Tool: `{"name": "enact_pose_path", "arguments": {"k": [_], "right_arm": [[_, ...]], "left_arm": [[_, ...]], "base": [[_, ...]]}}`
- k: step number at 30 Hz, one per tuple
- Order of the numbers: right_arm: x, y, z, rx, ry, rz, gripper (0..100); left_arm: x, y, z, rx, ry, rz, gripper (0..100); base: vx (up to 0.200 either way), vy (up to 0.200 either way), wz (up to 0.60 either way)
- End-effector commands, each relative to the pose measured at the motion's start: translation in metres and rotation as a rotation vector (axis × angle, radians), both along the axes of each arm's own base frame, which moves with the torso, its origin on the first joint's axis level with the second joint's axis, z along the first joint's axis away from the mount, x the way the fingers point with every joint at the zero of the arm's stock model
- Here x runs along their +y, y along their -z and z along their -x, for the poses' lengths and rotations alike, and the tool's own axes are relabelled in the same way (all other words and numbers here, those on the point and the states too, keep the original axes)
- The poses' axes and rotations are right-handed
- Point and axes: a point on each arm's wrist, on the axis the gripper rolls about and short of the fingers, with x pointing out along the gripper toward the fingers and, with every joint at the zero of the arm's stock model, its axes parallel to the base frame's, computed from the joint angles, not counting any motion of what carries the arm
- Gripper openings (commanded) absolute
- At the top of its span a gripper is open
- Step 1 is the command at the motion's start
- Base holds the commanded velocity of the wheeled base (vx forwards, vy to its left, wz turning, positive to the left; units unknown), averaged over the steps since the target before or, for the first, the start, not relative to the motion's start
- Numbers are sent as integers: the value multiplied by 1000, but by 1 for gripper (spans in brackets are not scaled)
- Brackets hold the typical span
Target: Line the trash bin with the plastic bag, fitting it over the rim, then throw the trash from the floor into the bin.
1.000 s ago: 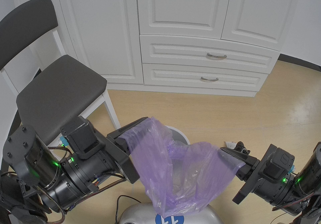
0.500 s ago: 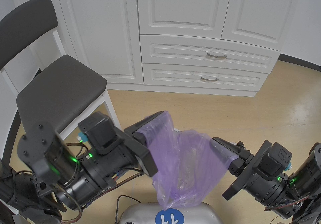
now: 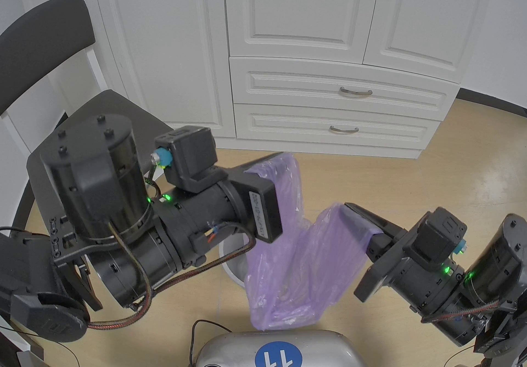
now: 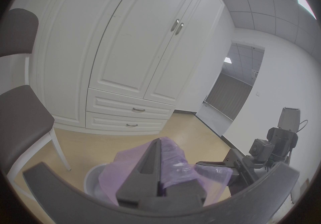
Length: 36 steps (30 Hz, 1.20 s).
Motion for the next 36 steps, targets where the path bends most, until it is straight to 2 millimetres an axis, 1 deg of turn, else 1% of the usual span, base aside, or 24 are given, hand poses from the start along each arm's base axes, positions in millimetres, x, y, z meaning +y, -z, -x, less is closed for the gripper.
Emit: {"name": "enact_pose_path", "arguments": {"k": [1,3,4,5,7,8,9,10,11,13,15,17,18,24,29,31,32,33,36], "right_arm": [[-1,-37,-25,49,95,62,0],[-7,-43,-26,125,105,137,0],[-9,-46,-24,177,103,148,0],[-8,-46,-24,230,101,144,0],[-6,-48,-25,292,101,118,0],[-6,-48,-25,297,100,116,0],[-5,-47,-29,338,84,97,0],[-5,-47,-29,338,84,97,0],[-3,-45,-35,358,50,80,0],[-2,-43,-38,366,37,83,0],[4,-36,-43,373,38,93,0],[4,-36,-43,373,38,93,0],[6,-32,-46,370,38,85,0],[9,-23,-58,385,61,89,0],[18,-15,-65,393,62,67,0],[23,-7,-71,397,67,68,0],[23,-6,-72,397,67,69,0],[25,-2,-77,400,77,70,0],[29,6,-83,405,84,72,0]], "left_arm": [[0,-9,-4,-14,-19,24,0],[-9,-15,-12,-21,-16,16,0],[-15,-19,-18,-29,-26,-1,0],[-20,-18,-22,-27,-33,-29,0],[-22,-10,-28,-15,-62,-62,0],[-22,-9,-28,-14,-66,-63,0],[-20,7,-36,21,-128,-94,0],[-20,7,-36,21,-128,-94,0],[-18,18,-44,42,-153,-105,0],[-19,22,-48,51,-163,-113,0],[-15,22,-50,52,-180,-112,0],[-15,22,-50,52,-180,-112,0],[-11,20,-53,48,-194,-107,0],[-7,23,-62,53,-214,-110,0],[-12,33,-69,68,-220,-126,0],[-15,40,-76,59,-227,-116,0],[-15,41,-77,59,-227,-116,0],[-18,46,-80,56,-230,-115,0],[-21,52,-82,57,-226,-118,0]], "base": [[0,0,0],[0,0,0],[0,0,0],[0,0,0],[0,0,0],[0,0,0],[0,0,0],[0,0,0],[0,0,0],[0,0,0],[0,0,0],[0,0,0],[0,0,0],[0,0,0],[0,0,0],[0,0,0],[0,0,0],[0,0,0],[0,0,0]]}}
